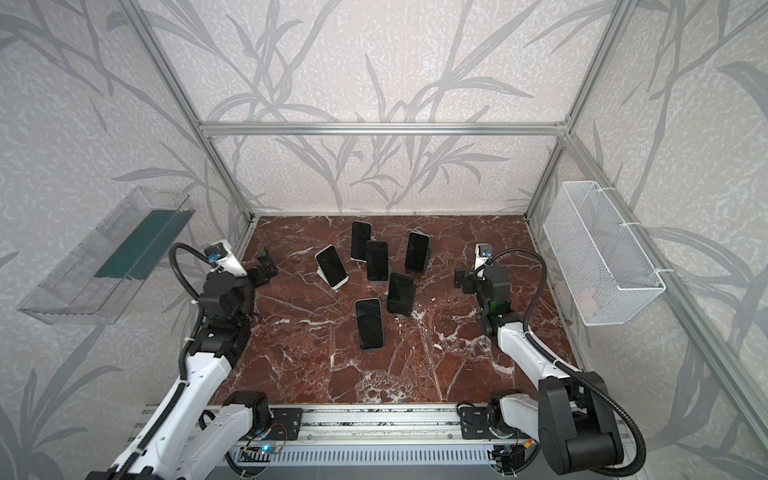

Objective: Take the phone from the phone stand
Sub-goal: 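Raise left gripper toward the pink phone while right gripper reaches toward center phones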

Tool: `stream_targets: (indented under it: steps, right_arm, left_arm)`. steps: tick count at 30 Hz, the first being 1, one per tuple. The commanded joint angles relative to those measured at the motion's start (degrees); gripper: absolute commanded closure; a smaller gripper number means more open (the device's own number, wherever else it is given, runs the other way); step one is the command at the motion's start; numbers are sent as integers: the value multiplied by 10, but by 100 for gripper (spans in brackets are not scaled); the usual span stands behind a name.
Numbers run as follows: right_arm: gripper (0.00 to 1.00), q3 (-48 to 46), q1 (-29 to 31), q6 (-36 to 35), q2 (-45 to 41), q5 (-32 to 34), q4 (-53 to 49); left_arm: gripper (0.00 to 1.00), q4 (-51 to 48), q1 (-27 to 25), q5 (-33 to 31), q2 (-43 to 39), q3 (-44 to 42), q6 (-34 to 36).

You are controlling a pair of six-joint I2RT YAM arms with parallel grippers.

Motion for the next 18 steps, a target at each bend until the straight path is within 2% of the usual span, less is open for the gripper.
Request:
stream_targets:
  steps: [1,3,5,6,8,10,15,16,18]
  right_arm:
    - [1,81,-9,211,-48,74,-253]
    - [1,77,-36,312,-72,30,-289]
    - [1,54,-75,316,-97,-90,-255]
    - [1,48,-84,312,-109,-122,-250]
    - [1,58,-89,317,-134,-131,-293]
    - [2,70,-89,320,-156,-154,-330]
    - [7,81,-88,319,-177,-216,-355]
    - [8,84,-88,322,-174,-222,-362]
    - [8,88,-87,312,-170,-260,-358]
  left_arm:
    - [1,-201,2,-16,-42,62,-181]
    - [1,-233,2,23,-68,73,-226]
    - [1,-166,2,108,-89,45,-204]
    - [1,-142,2,135,-95,32,-211]
    - [1,-80,2,151,-104,1,-232]
    - [1,-6,2,167,-108,-32,-206]
    - [1,-79,1,189,-69,24,-215]
    - [1,-73,1,182,-66,22,-229]
    - [1,-1,2,180,-62,2,-264]
